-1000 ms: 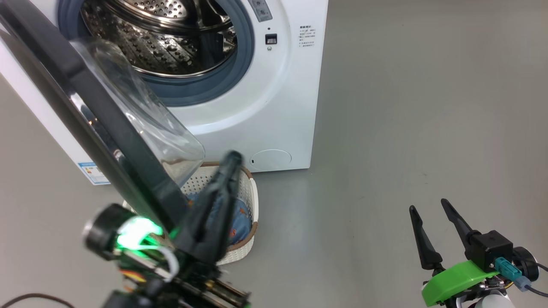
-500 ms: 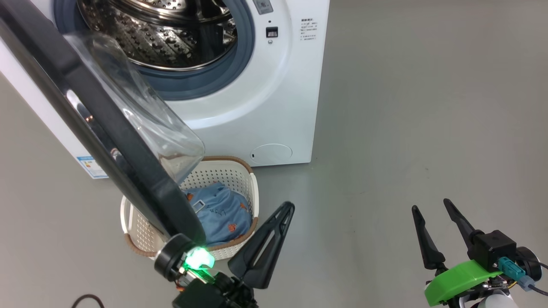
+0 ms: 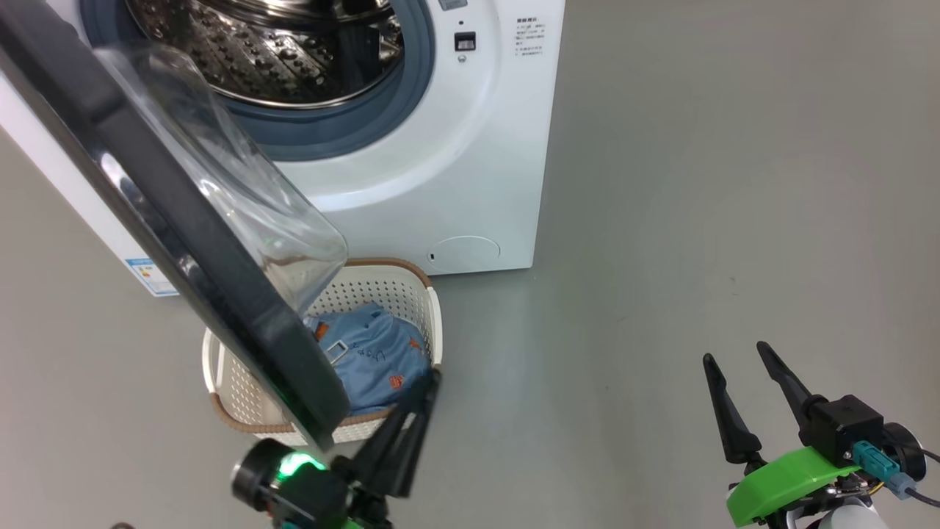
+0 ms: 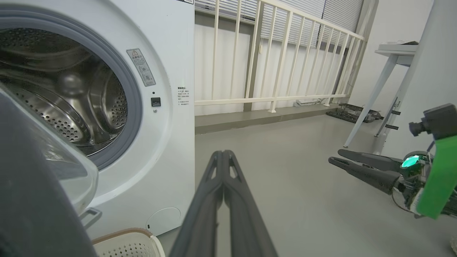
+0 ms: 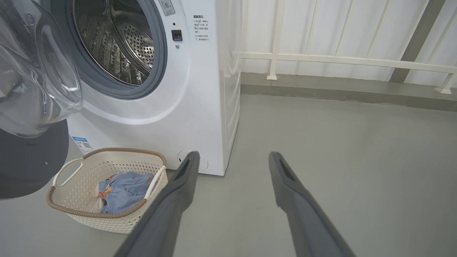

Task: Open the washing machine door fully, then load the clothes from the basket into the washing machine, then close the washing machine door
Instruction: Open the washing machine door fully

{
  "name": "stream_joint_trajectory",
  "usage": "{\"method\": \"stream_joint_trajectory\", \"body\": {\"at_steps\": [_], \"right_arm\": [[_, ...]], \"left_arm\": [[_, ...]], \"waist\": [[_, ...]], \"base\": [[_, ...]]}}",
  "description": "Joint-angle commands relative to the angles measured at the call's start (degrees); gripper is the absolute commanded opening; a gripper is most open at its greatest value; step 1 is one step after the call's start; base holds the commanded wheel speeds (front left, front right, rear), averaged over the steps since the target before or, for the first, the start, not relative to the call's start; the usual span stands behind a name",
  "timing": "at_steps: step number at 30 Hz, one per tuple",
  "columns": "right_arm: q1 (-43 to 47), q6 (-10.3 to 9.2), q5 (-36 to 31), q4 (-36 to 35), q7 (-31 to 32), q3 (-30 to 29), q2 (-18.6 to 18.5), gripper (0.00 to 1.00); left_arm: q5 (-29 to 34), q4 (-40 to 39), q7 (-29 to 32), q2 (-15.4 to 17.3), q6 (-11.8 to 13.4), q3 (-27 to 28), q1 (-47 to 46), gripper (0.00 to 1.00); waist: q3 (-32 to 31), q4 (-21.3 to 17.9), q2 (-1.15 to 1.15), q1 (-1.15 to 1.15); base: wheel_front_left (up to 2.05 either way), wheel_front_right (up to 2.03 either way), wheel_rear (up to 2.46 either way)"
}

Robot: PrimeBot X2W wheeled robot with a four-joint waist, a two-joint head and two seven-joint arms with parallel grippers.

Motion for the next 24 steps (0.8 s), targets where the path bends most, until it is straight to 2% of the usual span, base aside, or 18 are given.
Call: {"method": "stream_joint_trajectory", "body": {"at_steps": [1, 8, 15, 24], "right_arm": [[-1.5, 0.36, 0.6, -1.2, -0.7, 1.4, -0.7, 1.0], [-1.7, 0.36, 1.2, -1.2, -0.7, 1.3, -0.8, 1.0], [-2.5, 0.36, 1.6, -1.0, -0.7, 1.4, -1.0, 1.0], [-2.6, 0.36, 2.0, -0.6, -0.7, 1.3, -1.0, 1.0]], "left_arm": [[-0.4, -0.9, -0.3, 0.1, 0.0, 2.2, -1.9, 0.0], [-2.9, 1.7, -0.3, 0.1, 0.4, 6.3, -4.0, 0.0], [-3.5, 2.9, -0.3, 0.1, 0.8, 7.1, -5.7, 0.0], [-4.6, 4.5, -0.3, 0.1, 2.5, 9.1, -5.8, 0.0]], "waist": [[0.2, -0.1, 0.0, 0.0], [1.1, -0.1, 0.0, 0.0], [2.3, 0.2, 0.0, 0.0], [2.7, 1.1, 0.0, 0.0]], "base": [[0.0, 0.0, 0.0], [0.0, 0.0, 0.0], [0.0, 0.0, 0.0], [0.0, 0.0, 0.0]]}}
